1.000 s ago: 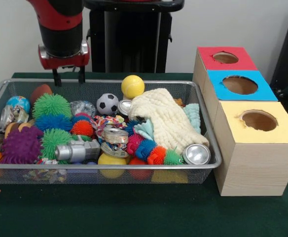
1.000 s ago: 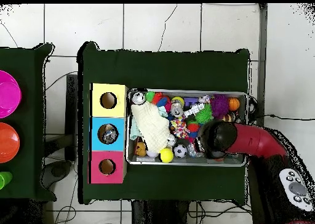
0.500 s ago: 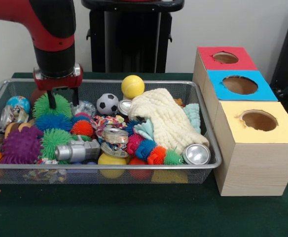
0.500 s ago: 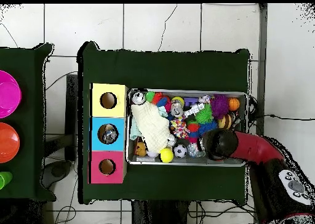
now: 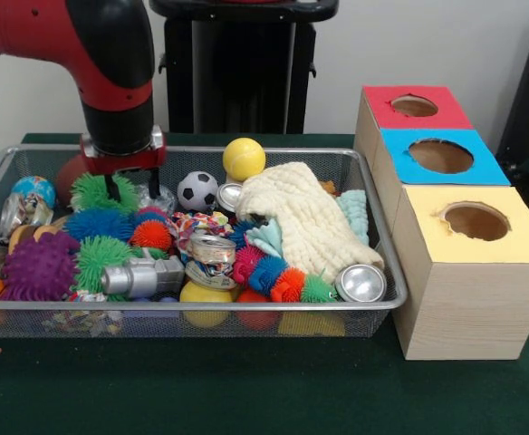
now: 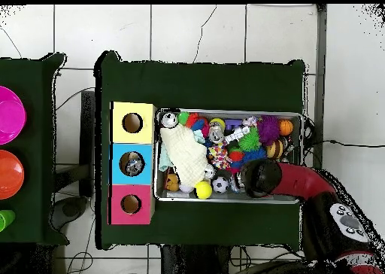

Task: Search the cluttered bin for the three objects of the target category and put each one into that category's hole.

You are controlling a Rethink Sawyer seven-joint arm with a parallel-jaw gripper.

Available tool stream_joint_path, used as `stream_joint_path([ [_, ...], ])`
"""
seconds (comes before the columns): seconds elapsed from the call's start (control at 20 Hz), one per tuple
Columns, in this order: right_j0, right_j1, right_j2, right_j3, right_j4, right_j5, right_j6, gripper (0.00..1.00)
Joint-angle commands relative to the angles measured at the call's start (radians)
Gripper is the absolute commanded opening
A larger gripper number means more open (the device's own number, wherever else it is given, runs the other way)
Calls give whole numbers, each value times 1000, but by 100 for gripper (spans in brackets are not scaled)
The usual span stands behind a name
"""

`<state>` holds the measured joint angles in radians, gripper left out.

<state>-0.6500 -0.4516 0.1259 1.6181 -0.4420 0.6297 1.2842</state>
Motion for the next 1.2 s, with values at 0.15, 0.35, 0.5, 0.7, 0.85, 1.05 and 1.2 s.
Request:
stream_joint_path([
  [0.15, 51, 40, -17, 17, -24, 65, 74, 100],
  [0.35, 56, 52, -26, 9, -20, 56, 76, 100],
  [0.5, 67, 70, -43, -10, -24, 70, 78, 100],
  [0.7, 104, 120, -105, -72, -45, 142, 87, 100],
  [0.85, 126, 131, -141, -91, -47, 187, 87, 100],
  [1.05, 163, 167, -186, -136, -48, 237, 102, 100],
  [1.2, 170, 199, -209, -146, -57, 216, 113, 100],
])
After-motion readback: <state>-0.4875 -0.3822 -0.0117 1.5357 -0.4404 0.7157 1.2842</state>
